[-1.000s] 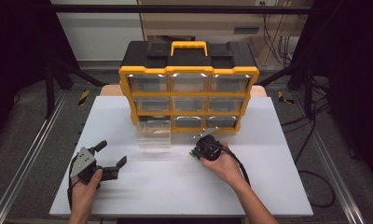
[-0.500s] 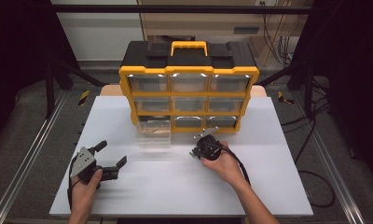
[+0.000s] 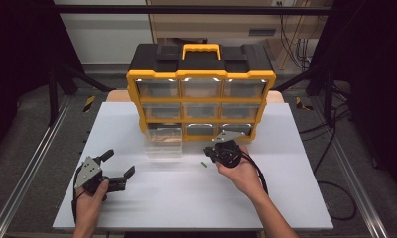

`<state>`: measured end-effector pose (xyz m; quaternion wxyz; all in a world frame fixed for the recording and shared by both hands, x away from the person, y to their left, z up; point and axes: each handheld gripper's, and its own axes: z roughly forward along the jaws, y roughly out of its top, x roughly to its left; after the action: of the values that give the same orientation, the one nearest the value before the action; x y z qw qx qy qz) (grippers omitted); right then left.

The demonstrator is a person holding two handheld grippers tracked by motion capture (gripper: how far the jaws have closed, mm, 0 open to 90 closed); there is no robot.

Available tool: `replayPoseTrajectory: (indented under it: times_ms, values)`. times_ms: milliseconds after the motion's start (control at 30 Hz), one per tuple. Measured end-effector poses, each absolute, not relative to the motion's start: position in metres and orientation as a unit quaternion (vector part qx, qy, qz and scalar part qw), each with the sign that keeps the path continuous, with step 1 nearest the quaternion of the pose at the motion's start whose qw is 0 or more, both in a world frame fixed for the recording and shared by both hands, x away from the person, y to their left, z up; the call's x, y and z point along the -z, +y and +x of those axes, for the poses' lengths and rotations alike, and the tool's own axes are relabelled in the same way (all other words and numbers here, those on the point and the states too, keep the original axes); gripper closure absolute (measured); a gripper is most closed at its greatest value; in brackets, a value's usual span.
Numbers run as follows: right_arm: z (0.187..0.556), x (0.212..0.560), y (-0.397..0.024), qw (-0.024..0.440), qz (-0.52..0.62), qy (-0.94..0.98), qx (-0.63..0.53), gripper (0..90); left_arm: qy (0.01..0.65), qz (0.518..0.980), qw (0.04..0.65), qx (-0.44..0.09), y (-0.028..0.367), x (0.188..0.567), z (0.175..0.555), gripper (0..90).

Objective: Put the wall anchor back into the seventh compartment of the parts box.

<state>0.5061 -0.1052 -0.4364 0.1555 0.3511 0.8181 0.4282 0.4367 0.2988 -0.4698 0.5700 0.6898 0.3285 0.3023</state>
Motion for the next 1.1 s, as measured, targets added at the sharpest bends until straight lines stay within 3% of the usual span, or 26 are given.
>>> replayPoseTrajectory:
  times_ms: [1100]
  values:
    - [0.516, 0.374, -0.072, 0.164, 0.316, 0.794, -0.493, 84.6, 0.328, 0.684, 0.577, -0.303, 0.301, 0.468, 0.435, 0.9]
